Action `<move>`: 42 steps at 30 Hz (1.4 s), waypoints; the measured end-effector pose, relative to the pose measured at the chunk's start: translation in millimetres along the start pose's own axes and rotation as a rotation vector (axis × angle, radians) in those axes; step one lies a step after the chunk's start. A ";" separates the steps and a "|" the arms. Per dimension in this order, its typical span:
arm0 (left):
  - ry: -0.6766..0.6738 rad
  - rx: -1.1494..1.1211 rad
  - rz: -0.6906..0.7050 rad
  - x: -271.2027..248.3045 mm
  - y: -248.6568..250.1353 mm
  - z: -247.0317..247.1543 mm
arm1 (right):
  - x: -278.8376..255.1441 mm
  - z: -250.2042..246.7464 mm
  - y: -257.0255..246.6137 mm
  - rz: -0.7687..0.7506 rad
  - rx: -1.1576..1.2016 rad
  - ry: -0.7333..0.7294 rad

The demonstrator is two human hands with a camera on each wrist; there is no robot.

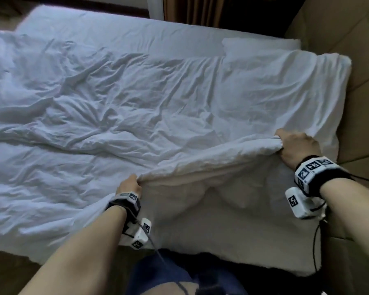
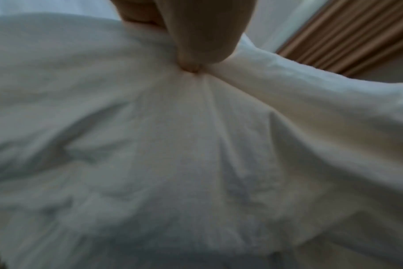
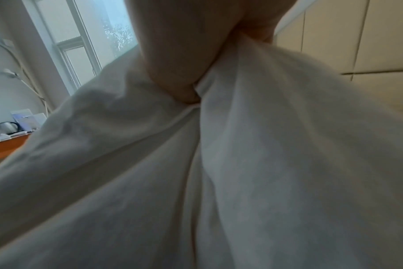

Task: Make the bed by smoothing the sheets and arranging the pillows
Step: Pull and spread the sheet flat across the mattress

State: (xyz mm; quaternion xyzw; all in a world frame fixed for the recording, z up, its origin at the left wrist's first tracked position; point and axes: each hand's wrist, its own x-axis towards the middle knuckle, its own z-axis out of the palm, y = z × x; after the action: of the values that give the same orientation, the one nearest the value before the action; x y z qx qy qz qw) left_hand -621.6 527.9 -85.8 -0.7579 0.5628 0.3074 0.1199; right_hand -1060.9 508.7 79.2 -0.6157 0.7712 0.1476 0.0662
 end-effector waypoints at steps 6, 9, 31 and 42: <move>0.309 0.106 0.248 35.6 72.7 -133.1 | 47.2 -23.1 36.3 0.030 0.037 0.048; 0.535 0.132 0.405 48.3 133.2 -216.6 | 86.5 -66.6 62.3 0.065 0.052 0.153; 0.341 0.470 0.552 196.8 361.7 -164.6 | 256.6 16.0 118.5 0.104 -0.109 -0.044; 0.248 0.618 0.801 242.3 492.1 -76.7 | 301.4 85.7 101.7 0.227 0.199 -0.195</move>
State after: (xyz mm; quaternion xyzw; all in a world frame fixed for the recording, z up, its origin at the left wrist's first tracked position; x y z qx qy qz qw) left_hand -1009.3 132.4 -90.6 -0.4431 0.8831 0.0568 0.1435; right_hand -1236.6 274.9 -72.7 -0.4978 0.8366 0.1358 0.1842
